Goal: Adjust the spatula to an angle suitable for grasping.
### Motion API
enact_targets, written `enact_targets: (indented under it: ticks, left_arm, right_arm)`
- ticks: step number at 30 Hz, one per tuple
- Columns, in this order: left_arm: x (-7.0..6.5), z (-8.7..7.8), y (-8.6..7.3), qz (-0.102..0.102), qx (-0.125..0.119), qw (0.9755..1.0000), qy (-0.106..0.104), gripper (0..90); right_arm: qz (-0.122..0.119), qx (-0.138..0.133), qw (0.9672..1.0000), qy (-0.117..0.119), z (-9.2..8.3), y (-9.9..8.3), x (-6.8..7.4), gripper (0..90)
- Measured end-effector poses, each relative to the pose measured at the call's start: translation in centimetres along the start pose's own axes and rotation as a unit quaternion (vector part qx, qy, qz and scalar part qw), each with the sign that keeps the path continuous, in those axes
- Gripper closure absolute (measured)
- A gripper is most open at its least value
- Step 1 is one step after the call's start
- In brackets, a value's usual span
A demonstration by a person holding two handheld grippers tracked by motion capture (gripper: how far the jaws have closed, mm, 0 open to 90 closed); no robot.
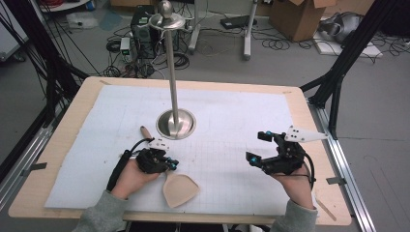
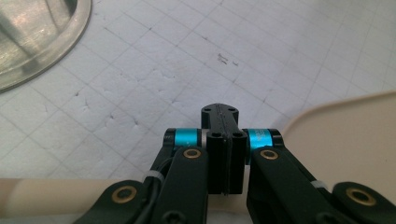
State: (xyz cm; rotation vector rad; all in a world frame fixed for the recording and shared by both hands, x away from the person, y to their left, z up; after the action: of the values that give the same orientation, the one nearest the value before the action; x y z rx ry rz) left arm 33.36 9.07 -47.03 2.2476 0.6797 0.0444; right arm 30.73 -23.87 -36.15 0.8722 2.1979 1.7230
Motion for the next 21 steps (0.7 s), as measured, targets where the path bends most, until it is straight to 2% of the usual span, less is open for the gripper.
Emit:
enact_targets:
  ticks: [2, 5, 7, 15, 17, 19, 21]
  left_arm:
    - [0.0, 0.2, -0.3, -0.003, 0.004, 1.0, -0.001, 89.7]
    - [0.0, 0.0, -0.5, -0.007, -0.005, 1.0, -0.002, 89.7]
    - [-0.1, -0.2, -0.5, 0.001, -0.001, 1.0, 0.002, 89.8]
    - [-0.3, -0.7, -1.0, 0.015, 0.016, 0.9996, -0.015, 89.9]
    - [-0.3, -0.9, -1.2, 0.026, 0.024, 0.9992, -0.018, 89.9]
    - [-0.3, -1.2, -1.4, 0.035, 0.029, 0.9986, -0.026, 90.0]
    - [-0.2, -1.5, -1.8, 0.036, 0.027, 0.9983, -0.037, 89.9]
  right_arm:
    - [0.0, -0.003, 1.0, 0.002, 0.0, 0.1, 0.1, 6.1]
    - [0.001, -0.004, 1.0, 0.0, -0.1, 0.1, 0.1, 6.0]
    - [0.002, -0.002, 1.0, 0.0, 0.0, 0.0, 0.0, 6.1]
    - [0.001, 0.004, 1.0, 0.004, 0.3, 0.0, 0.2, 6.1]
    - [0.003, 0.004, 1.0, 0.004, 0.3, 0.0, 0.2, 6.1]
    - [0.002, 0.003, 1.0, 0.003, 0.2, 0.0, 0.2, 6.1]
    - [0.003, 0.006, 1.0, 0.004, 0.2, -0.1, 0.3, 6.1]
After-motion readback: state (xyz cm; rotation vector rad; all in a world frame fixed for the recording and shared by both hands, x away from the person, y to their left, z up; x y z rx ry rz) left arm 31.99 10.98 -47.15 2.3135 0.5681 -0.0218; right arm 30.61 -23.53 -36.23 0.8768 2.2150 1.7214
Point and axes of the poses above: each handheld gripper's, and its own axes: z roughly forward along the jaws, y roughly out of its top, x roughly to its left, the point moved 5 cm from there along z, roughly forward along the jaws, and after that the axes turned 3 degrees about -y, right-handed, at the moved point
